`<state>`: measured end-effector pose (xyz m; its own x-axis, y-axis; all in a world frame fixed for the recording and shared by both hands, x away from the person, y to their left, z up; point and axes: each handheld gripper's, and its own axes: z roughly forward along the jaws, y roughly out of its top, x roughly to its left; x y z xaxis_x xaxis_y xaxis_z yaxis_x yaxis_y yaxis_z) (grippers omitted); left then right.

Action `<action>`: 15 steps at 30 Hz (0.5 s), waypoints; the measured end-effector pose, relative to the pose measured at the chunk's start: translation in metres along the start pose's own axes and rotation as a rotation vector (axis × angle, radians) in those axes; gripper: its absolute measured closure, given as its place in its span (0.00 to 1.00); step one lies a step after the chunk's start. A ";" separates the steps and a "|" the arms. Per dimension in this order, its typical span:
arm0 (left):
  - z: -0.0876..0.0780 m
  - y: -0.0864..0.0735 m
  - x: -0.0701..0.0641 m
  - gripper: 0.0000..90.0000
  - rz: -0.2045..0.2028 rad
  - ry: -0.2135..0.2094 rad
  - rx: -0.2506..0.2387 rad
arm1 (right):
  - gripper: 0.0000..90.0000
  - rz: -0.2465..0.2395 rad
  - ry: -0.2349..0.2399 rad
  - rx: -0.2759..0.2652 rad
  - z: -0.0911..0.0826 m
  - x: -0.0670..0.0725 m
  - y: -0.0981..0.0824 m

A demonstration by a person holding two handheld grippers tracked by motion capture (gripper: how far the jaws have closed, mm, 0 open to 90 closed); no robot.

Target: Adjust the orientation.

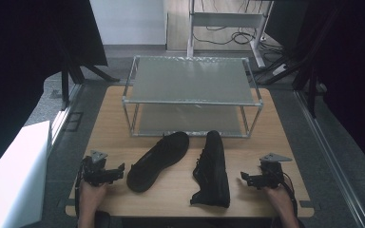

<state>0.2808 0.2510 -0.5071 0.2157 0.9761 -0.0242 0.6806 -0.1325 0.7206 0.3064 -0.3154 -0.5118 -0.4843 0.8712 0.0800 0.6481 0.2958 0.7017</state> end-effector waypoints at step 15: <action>-0.001 0.002 0.007 0.00 -0.032 0.002 -0.033 | 0.00 -0.004 -0.003 -0.031 -0.002 0.000 0.001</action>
<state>0.2832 0.2579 -0.5049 0.1927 0.9802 -0.0467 0.6640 -0.0952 0.7417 0.3060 -0.3156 -0.5093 -0.4852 0.8712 0.0752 0.6275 0.2870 0.7238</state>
